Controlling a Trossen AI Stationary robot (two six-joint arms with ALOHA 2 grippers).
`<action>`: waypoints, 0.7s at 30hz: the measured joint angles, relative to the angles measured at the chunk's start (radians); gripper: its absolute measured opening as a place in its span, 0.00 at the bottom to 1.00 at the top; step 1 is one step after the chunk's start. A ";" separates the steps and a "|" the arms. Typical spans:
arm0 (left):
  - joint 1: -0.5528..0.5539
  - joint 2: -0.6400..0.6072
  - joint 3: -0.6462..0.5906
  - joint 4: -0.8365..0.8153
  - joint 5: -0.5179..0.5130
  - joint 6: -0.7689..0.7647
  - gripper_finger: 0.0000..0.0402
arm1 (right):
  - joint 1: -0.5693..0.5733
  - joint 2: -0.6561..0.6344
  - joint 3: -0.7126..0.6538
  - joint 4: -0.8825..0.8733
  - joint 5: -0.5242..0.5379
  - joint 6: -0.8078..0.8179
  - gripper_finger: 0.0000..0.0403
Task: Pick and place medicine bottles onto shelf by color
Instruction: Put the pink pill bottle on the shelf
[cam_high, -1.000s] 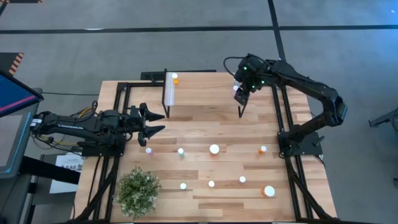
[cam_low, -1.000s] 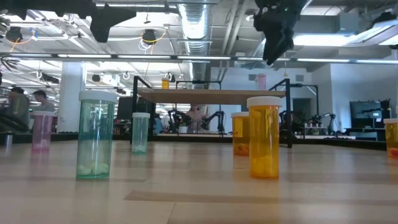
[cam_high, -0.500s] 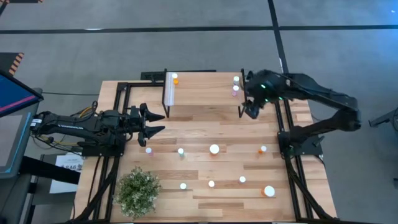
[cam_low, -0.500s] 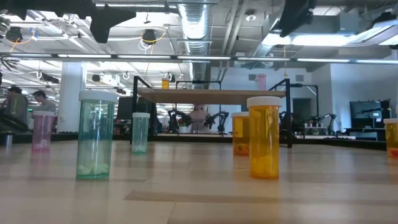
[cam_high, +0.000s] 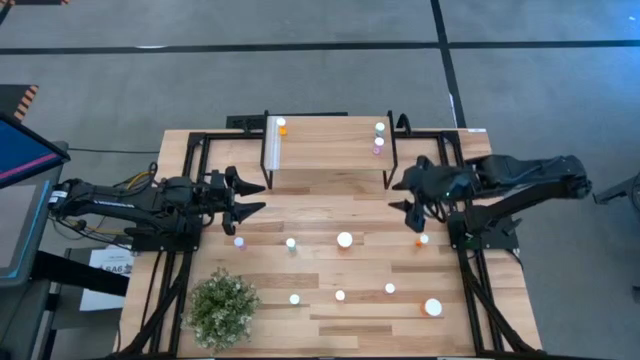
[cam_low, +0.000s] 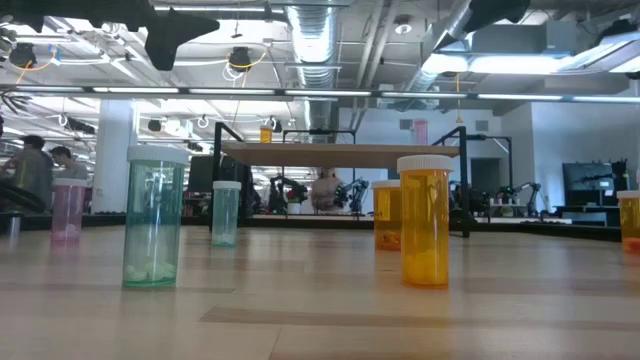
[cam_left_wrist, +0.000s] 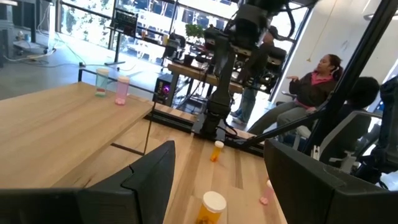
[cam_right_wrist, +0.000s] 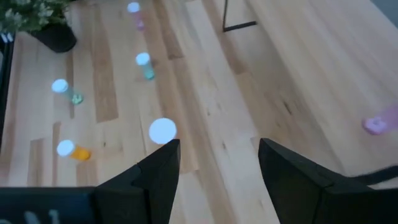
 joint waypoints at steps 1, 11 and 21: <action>0.000 0.000 0.000 0.001 0.000 0.000 0.58 | 0.013 0.006 -0.001 0.004 0.006 0.001 0.59; 0.000 -0.003 0.024 -0.013 0.141 0.007 0.58 | 0.111 0.033 -0.002 0.008 0.059 0.019 0.59; 0.000 -0.003 0.200 -0.506 0.156 0.051 0.58 | 0.232 0.044 -0.002 0.008 0.156 0.062 0.59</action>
